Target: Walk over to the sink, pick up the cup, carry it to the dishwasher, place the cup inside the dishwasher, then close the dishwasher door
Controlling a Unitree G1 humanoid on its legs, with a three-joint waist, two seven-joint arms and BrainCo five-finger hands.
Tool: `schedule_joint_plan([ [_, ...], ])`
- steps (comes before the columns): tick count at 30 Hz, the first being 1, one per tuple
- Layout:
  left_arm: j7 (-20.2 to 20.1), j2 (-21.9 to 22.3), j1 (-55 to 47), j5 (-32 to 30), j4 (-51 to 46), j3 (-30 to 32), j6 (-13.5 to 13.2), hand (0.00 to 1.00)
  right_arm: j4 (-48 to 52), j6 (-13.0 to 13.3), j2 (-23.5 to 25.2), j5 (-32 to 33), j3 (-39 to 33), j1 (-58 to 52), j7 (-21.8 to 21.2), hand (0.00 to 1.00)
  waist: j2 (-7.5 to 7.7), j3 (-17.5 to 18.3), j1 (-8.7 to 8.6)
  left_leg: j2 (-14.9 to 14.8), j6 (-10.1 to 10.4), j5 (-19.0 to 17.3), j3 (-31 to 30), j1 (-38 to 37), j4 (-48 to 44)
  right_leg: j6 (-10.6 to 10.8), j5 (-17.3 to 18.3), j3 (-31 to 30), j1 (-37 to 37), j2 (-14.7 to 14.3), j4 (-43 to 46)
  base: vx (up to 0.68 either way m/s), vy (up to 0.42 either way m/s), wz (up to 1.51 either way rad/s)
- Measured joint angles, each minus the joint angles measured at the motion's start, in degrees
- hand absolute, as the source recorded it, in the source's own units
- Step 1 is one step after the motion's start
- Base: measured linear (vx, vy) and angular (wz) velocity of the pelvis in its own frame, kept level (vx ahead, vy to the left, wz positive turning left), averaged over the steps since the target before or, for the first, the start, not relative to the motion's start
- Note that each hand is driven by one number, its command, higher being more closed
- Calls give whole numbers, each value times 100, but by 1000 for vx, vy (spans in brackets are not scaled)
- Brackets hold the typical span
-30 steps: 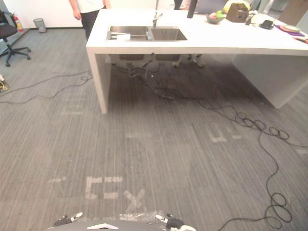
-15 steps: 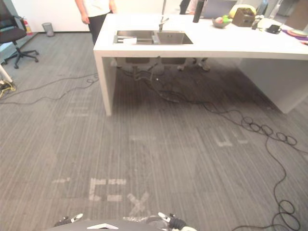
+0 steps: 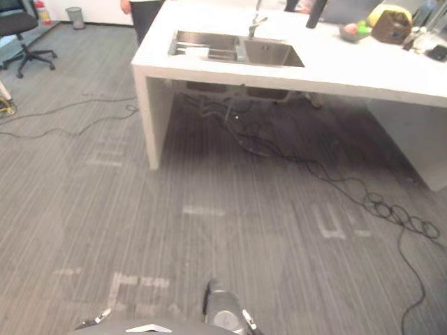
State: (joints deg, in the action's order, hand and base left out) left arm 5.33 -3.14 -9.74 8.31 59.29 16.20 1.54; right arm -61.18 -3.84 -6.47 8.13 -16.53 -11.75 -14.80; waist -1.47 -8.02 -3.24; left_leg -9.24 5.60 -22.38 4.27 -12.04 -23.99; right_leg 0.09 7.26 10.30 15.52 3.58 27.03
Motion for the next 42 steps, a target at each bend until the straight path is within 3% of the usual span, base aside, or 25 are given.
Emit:
schedule_joint_plan([
  [1, 18, 31, 7, -23, -32, 16, -44, 0, -42, -16, -39, -78, -11, 10, -12, 0, -48, 34, -12, -95, 1, 171, -15, 286, -611, -69, 74, 23, -47, -75, -26, 633, -371, -35],
  [2, 43, 108, 71, -68, -34, 95, -107, 0, -46, -13, -119, -202, -22, 14, -53, 0, -171, 40, -17, -345, -1, 724, -21, 889, -1911, -190, 181, 43, -283, -262, -246, 782, -434, -22],
  [3, 51, 210, 144, -68, -46, 216, -218, 0, -55, 3, -181, -332, -54, 17, -110, 0, -249, -24, -16, -630, -34, 875, 65, 1449, -3166, -285, 238, 54, -757, -500, -631, 663, -328, -12],
  [4, 51, 229, 162, -67, -82, 253, -266, 0, -50, 24, -195, -371, -55, 44, -125, 0, -271, -55, -12, -690, -74, 840, 62, 1659, -3661, -330, 264, 73, -1042, -578, -814, 663, -278, 4],
  [6, 54, 185, 205, -89, -273, 230, -468, 0, -66, 44, -133, -401, -28, 31, -128, 0, -90, -181, 72, -423, -59, 713, 79, 2378, -4471, -466, 353, 101, -2144, -649, -1473, 598, -219, 8],
  [10, 192, 159, 320, -201, -501, 42, -852, 0, 10, 136, -117, -387, -11, 309, -131, 0, 38, -283, 383, -84, -257, 552, 1031, 3214, -2816, -418, 418, -203, -2985, -569, -1984, 532, -87, -56],
  [12, 364, 147, 313, -301, -549, -109, -1063, 0, 202, 188, -40, -388, -27, 347, -132, 0, 92, -316, 457, 214, -418, 1127, 1117, 3171, -636, -206, 662, -271, -3335, -413, -2062, 610, 62, -88],
  [13, 526, 152, 280, -306, -647, -349, -1218, 0, 238, 266, -1, -387, -44, 361, -135, 0, 85, -325, 524, 319, -423, 1822, 758, 3082, 610, -55, 992, -536, -3525, -360, -2122, 499, 158, -90],
  [15, 672, 104, 250, -360, -713, -562, -1369, 0, 248, 271, 25, -381, -21, 434, -114, 0, 61, -334, 530, 449, -583, 2572, 651, 3029, 660, -72, 1178, -697, -3615, -305, -2047, 445, 193, -50],
  [16, 848, 73, 454, -402, -914, -865, -1535, 0, 166, 243, 110, -378, 75, 479, -115, 0, 317, -348, 466, 608, -682, 2462, 648, 3076, 505, -195, 1161, -876, -3514, -174, -1822, 472, 233, -3],
  [18, 885, 53, 705, -430, -1111, -1425, -1596, 0, 145, 193, 130, -340, 96, 535, -92, 0, 398, -389, 431, 779, -815, 2389, 575, 3110, 461, -191, 995, -969, -3199, -33, -1225, 483, 281, 20],
  [21, 899, 59, 782, -633, -1827, -2068, -1583, 0, -15, 142, 164, -173, 108, 547, -90, 0, 517, -358, 358, 1106, -1086, 2004, 572, 2753, 375, 476, 636, -1007, -2689, 237, 488, 391, 199, 17],
  [22, 900, 25, 759, -633, -2310, -2154, -1535, 0, -53, 139, 162, -118, 108, 546, -91, 0, 545, -354, 370, 1220, -1149, 1762, 629, 2504, 332, 1242, 54, -1137, -2287, 387, 1529, 434, 179, 2],
  [23, 931, -37, 729, -631, -2757, -2156, -1481, 0, -53, 152, 173, -53, 97, 541, -97, 0, 569, -367, 365, 1324, -1196, 1587, 638, 2249, 360, 1450, -647, -1178, -1984, 505, 2263, 513, 202, -9],
  [25, 956, -155, 700, -630, -3708, -2090, -1339, 0, -52, 254, 218, 75, 42, 534, -130, 0, 589, -391, 354, 1525, -1207, 1491, 635, 1679, 729, 899, -652, -1006, -1199, 733, 3754, 407, 136, -9],
  [26, 1130, -229, 743, -700, -4290, -2090, -1246, 0, -49, 322, 157, 72, 33, 522, -141, 0, 502, -386, 282, 1539, -1236, 1456, 495, 1356, 949, 440, -345, -768, -703, 643, 4195, 369, 87, 25],
  [27, 1297, -255, 872, -901, -4811, -2124, -1193, 0, -52, 371, 138, 75, -40, 475, -134, 0, 419, -389, 198, 1533, -1233, 1447, 246, 1114, 1153, 289, -42, -455, -264, 517, 4159, 372, 65, 48],
  [31, 1522, -335, 1380, -1734, -6021, -2423, -1005, 0, -53, 373, 279, 275, -63, 5, -100, 0, 350, -375, 82, 1445, -972, 1321, -314, 523, 1399, 276, 425, 31, 136, 525, 1899, 411, -52, 92],
  [33, 1831, -497, 1545, -2221, -6928, -2392, -954, 0, -62, 335, 395, 280, -187, -275, -91, 0, 259, -311, 65, 1238, -678, 806, -582, 328, 1002, 192, 124, -28, 21, 445, 220, 583, -189, 55],
  [35, 2077, -657, 1478, -2485, -7494, -2257, -948, 0, -53, 250, 467, 15, -42, -445, -119, 0, 322, -236, 36, 1088, -362, 304, -527, 192, 553, 43, -491, -32, -162, 410, -213, 530, -234, 35],
  [36, 2095, -706, 1368, -2640, -7677, -2161, -990, 0, -60, 128, 439, -35, 42, -499, -147, 0, 327, -156, 49, 953, -211, 108, -423, 121, 291, -107, -311, 16, -260, 365, -151, 717, -351, 10],
  [37, 2050, -628, 1160, -2795, -7890, -2148, -995, 0, -22, -17, 199, -216, 206, -560, -252, 0, 81, -60, 70, 625, -120, 67, -239, 274, -457, -183, -72, 118, -437, 101, -152, 695, -375, -2],
  [39, 1910, -539, 1109, -2885, -8099, -2274, -988, 0, 4, -116, -64, -367, 298, -627, -409, 0, -200, 16, 98, 232, 31, 438, -100, 969, -1965, -275, 40, 186, -761, -184, -431, 561, -287, -8],
  [40, 1547, -545, 1140, -3003, -8218, -2481, -961, 0, 0, -183, -232, -587, 308, -661, -587, 0, -275, 73, 166, -287, 46, 471, 336, 1433, -2832, -324, 66, 260, -1281, -328, -880, 454, -209, -11],
  [42, 1231, -659, 1218, -3012, -8179, -2757, -909, 0, -72, -277, -246, -709, 276, -669, -599, 0, -114, 202, 156, -472, -31, 395, 783, 1519, -2303, -373, 33, 267, -1650, -265, -1316, 458, -225, -2],
])
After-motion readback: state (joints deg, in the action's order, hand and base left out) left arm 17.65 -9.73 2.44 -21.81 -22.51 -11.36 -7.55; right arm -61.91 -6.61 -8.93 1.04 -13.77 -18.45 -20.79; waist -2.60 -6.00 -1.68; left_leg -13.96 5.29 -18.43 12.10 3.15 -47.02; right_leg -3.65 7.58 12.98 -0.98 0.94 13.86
